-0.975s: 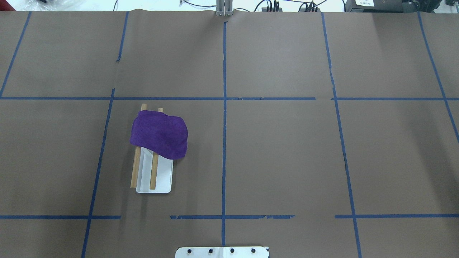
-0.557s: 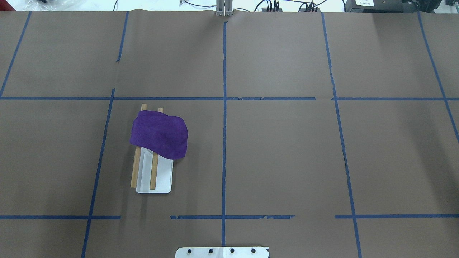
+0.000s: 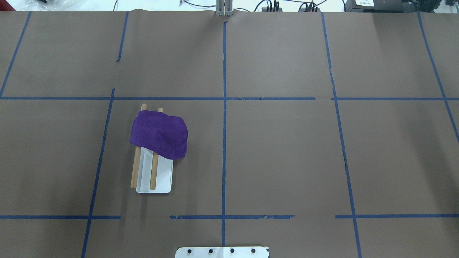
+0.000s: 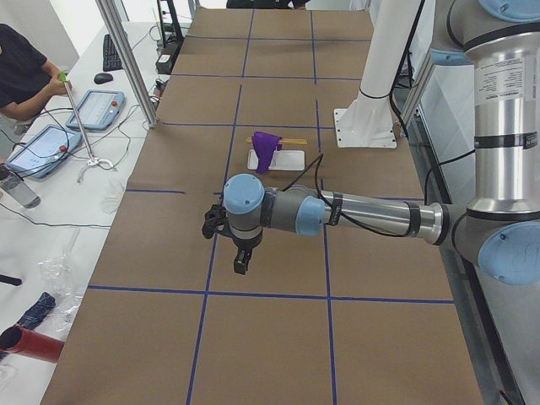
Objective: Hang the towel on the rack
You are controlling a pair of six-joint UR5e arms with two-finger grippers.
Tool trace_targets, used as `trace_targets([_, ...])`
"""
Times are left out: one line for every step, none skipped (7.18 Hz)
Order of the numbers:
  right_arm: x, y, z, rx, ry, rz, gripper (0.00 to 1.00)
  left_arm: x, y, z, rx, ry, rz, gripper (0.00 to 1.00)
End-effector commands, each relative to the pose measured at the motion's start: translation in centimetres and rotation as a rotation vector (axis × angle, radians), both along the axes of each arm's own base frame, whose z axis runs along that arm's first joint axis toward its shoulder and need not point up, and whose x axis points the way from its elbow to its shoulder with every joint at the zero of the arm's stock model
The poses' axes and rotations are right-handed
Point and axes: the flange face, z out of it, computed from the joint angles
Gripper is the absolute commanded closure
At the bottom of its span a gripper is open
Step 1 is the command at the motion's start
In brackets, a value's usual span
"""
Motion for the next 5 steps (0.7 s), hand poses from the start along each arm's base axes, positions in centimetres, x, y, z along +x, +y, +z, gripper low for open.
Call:
trace_targets([-0.3,0.0,0.5,-0.009,0.003,-0.009,0.00,-0.2,1.0,0.6,-0.014,-0.002,-0.002,0.00])
trace_targets([-0.7,-0.3,0.8,-0.012,0.006,-0.018,0.00,0.0,0.9,1.1,-0.027,-0.003,-0.001,0.00])
trace_targets([-1.4,-0.3,1.3,-0.024,0.008,-0.035,0.00,0.0,0.7,0.8,-0.020,-0.002,-0.001,0.00])
trace_targets([-1.9,-0.6,1.3,-0.024,0.007,-0.046,0.00,0.1,0.3,1.1,-0.026,-0.003,0.000,0.00])
trace_targets([-2.0,-0.6,1.3,-0.024,0.007,-0.048,0.00,0.2,0.1,0.8,-0.020,-0.002,0.000,0.00])
